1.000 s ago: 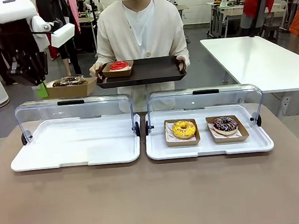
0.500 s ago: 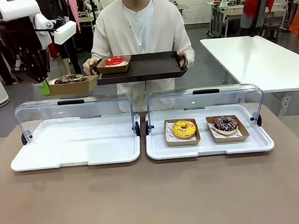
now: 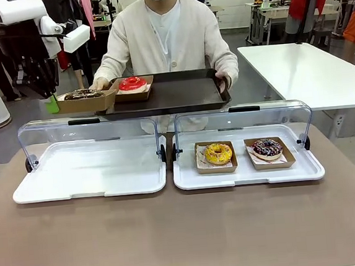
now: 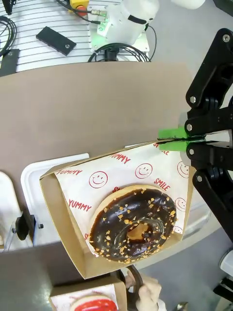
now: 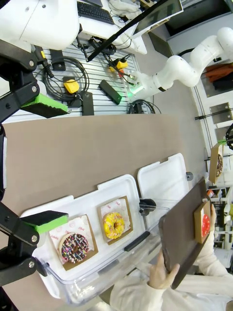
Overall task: Provide the desired donut to the person.
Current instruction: Place the picked Paper togo box onto the Handle tray extended by the person.
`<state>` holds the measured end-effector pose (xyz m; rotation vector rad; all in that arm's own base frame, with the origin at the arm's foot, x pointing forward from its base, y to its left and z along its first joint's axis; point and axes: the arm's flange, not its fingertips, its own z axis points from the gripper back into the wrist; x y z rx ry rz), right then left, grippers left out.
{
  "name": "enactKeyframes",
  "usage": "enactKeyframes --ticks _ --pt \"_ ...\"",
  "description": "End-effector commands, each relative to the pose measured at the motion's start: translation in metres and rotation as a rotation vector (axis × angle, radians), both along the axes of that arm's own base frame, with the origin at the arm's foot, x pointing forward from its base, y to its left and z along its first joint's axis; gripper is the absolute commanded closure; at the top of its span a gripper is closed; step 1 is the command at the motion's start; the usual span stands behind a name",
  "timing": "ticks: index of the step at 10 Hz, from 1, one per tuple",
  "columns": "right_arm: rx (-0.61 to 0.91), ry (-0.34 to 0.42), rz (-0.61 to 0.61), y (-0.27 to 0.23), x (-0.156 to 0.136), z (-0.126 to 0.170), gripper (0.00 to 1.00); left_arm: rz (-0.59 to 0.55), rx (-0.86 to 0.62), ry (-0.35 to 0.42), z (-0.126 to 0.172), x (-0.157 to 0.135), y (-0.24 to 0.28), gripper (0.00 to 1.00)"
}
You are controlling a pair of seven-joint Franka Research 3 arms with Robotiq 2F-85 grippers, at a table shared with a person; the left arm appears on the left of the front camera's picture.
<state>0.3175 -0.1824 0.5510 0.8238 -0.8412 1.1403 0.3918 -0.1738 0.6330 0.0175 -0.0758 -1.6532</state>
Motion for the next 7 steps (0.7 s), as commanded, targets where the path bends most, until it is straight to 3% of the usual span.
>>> enactKeyframes --ticks 1,7 --pt "0.011 -0.006 0.004 0.0005 -0.0001 0.0001 0.00 0.001 0.003 -0.004 0.0002 -0.0038 0.0005 1.00" --pt "0.011 -0.006 0.004 0.0005 -0.0001 0.0001 0.00 0.001 0.003 -0.004 0.0002 -0.0038 0.0005 1.00"
